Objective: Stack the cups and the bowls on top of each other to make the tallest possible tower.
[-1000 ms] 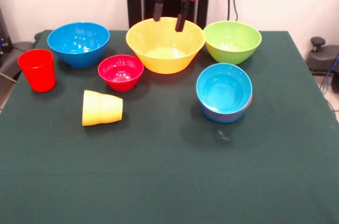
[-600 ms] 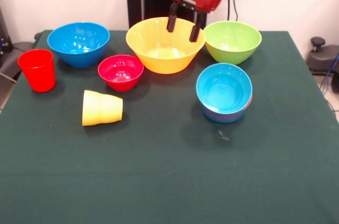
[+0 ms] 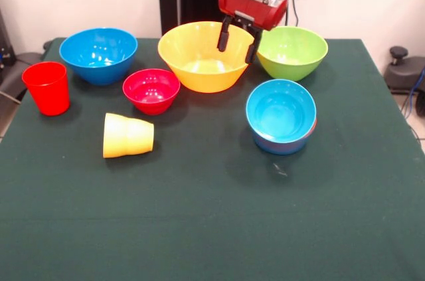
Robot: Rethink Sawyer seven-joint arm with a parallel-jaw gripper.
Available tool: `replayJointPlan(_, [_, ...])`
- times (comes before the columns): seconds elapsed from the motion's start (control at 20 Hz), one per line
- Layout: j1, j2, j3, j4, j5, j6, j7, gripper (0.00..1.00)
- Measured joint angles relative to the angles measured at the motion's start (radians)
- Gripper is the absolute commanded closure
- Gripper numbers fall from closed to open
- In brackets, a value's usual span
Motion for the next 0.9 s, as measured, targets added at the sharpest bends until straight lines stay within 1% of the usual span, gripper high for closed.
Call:
replayJointPlan(0.3, [-0.002, 0.001, -0.004, 0.021, 0.000, 0.000, 0.000, 0.00])
replayJointPlan(0.9, [-0.001, 0.005, -0.040, 0.053, 0.000, -0.001, 0.000, 0.00])
